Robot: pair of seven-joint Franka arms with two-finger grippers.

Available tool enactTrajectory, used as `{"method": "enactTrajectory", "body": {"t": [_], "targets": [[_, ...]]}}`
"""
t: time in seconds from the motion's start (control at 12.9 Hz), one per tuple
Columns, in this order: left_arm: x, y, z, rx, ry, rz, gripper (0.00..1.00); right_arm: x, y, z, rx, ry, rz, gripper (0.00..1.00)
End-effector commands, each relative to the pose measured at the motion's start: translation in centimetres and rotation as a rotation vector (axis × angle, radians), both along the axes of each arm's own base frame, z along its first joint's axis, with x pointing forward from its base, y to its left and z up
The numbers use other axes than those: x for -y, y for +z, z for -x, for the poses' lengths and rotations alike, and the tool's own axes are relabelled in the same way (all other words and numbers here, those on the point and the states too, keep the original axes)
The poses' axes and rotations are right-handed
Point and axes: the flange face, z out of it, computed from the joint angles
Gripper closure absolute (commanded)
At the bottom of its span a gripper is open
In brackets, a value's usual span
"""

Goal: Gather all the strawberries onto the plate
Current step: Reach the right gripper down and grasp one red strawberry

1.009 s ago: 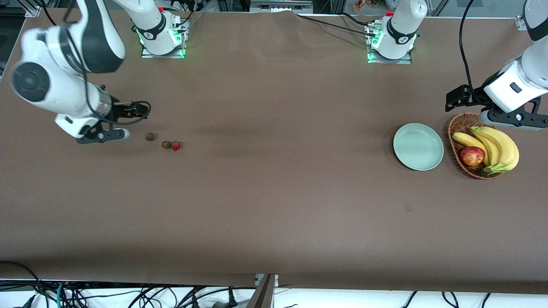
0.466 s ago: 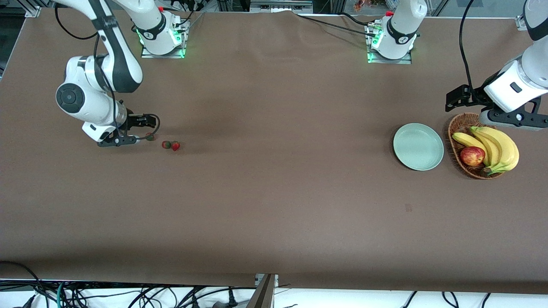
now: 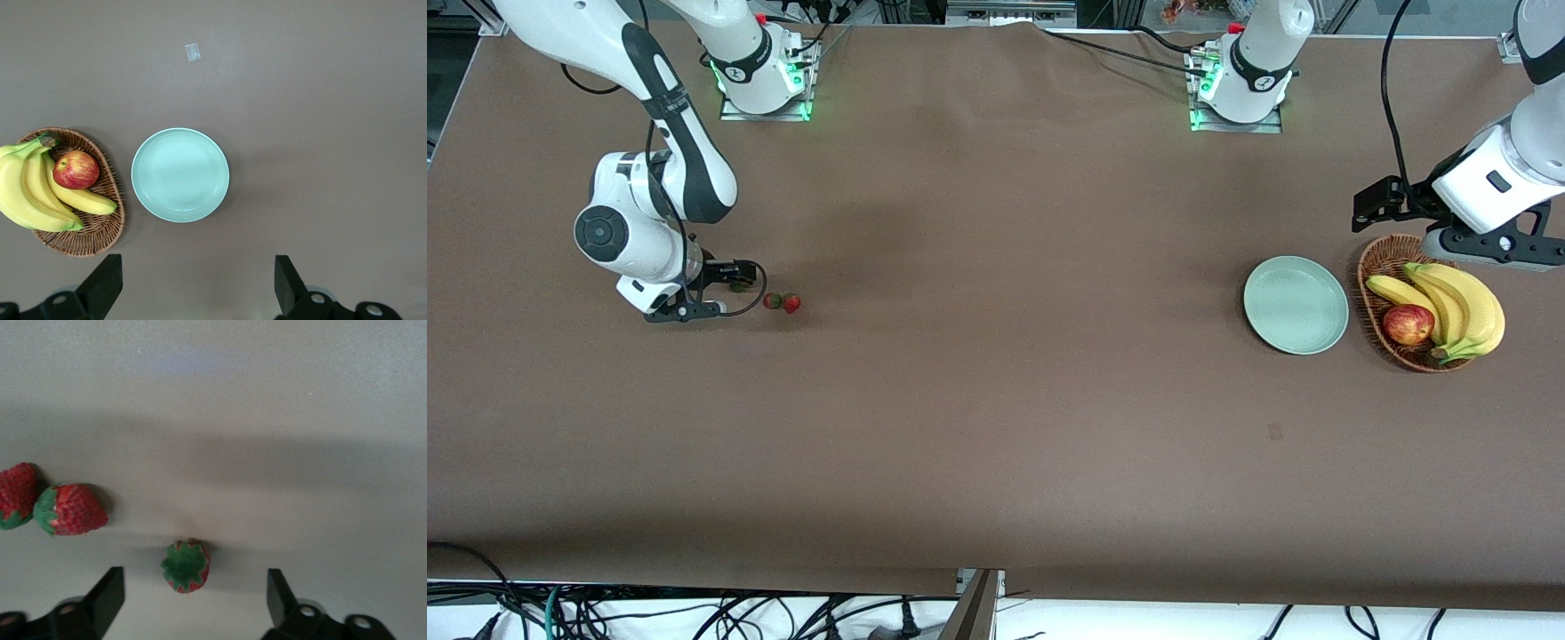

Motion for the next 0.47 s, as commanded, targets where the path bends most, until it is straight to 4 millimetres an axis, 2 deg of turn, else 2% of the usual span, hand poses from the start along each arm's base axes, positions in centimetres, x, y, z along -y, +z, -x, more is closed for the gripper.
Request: {"method": "enactTrajectory", "body": {"t": [0.0,0.23,0.39], "targets": [[0.11,0.54,-0.45,0.007,0.012,0.022,0.00,0.04,-0.42,-0.06,0.008,0.005,-0.008,0.20],[0.12,0.45,-0.49,0.006,0.012,0.021,0.00,0.14,-0.70,0.21,0.001,0.005,-0.007,0.38],[0.12,0.45,-0.49,0.006,0.012,0.021,0.00,0.16,-1.15,0.31,-0.005,0.005,-0.006,0.39]]}}
